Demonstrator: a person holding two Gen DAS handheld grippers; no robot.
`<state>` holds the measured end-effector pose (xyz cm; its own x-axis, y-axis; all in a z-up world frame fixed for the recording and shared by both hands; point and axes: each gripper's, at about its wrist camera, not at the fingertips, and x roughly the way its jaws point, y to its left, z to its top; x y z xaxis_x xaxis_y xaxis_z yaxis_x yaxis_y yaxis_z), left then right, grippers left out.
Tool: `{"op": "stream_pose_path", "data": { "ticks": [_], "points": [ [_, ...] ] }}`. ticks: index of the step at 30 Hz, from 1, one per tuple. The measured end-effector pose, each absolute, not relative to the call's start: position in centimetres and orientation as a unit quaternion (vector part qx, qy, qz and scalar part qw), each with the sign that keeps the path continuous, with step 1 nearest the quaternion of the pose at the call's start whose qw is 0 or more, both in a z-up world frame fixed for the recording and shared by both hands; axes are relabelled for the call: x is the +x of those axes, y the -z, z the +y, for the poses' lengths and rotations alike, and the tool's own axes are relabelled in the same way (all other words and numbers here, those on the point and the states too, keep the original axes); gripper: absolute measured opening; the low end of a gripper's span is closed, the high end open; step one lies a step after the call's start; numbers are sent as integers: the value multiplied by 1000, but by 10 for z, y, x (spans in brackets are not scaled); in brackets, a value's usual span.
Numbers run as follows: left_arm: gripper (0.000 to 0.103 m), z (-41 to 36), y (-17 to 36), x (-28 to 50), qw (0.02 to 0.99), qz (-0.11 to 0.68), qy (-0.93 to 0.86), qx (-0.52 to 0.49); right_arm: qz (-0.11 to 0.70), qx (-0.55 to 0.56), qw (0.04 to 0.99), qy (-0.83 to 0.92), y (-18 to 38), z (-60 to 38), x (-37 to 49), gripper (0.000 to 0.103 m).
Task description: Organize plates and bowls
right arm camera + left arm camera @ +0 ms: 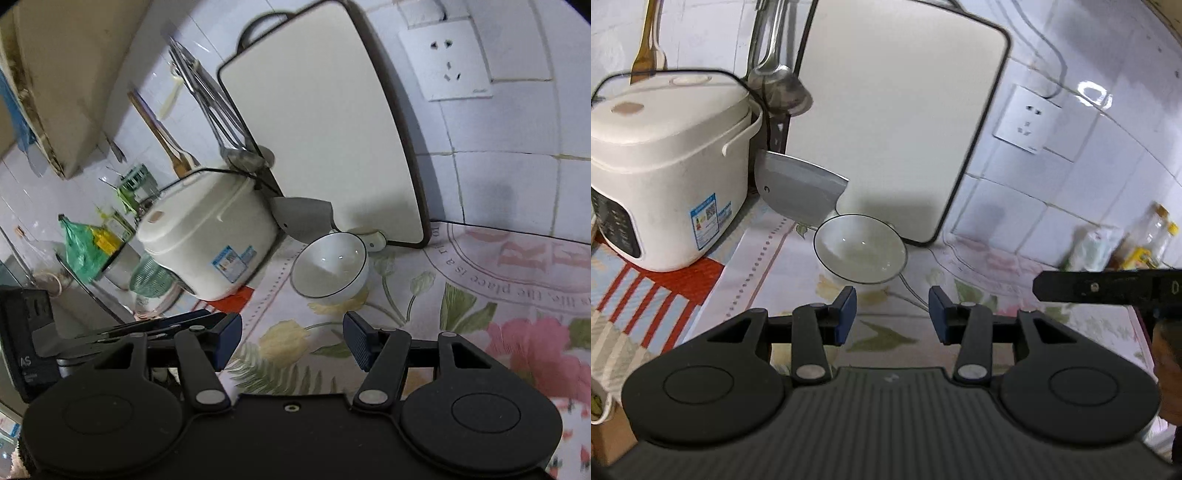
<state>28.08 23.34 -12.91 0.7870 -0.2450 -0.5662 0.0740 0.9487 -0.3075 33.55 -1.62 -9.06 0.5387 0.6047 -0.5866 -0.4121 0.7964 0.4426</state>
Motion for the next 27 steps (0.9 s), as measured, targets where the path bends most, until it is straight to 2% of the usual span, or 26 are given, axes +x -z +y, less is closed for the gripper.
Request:
{"op": "stream_pose_path", "data": {
  "ticks": [12, 22, 25, 27],
  "points": [
    [43, 252, 188, 340, 928, 323, 31, -184, 406, 116, 859, -289, 143, 11, 426, 66],
    [41, 259, 214, 376, 915, 345, 25, -208, 430, 100, 854, -275, 178, 41, 473, 65],
    [40, 260, 222, 387, 906, 361, 23, -220, 435, 94, 857, -259, 187, 46, 484, 59],
    [37, 260, 225, 393, 902, 366, 22, -228, 437, 88, 860, -250, 192, 49, 489, 49]
  ]
}}
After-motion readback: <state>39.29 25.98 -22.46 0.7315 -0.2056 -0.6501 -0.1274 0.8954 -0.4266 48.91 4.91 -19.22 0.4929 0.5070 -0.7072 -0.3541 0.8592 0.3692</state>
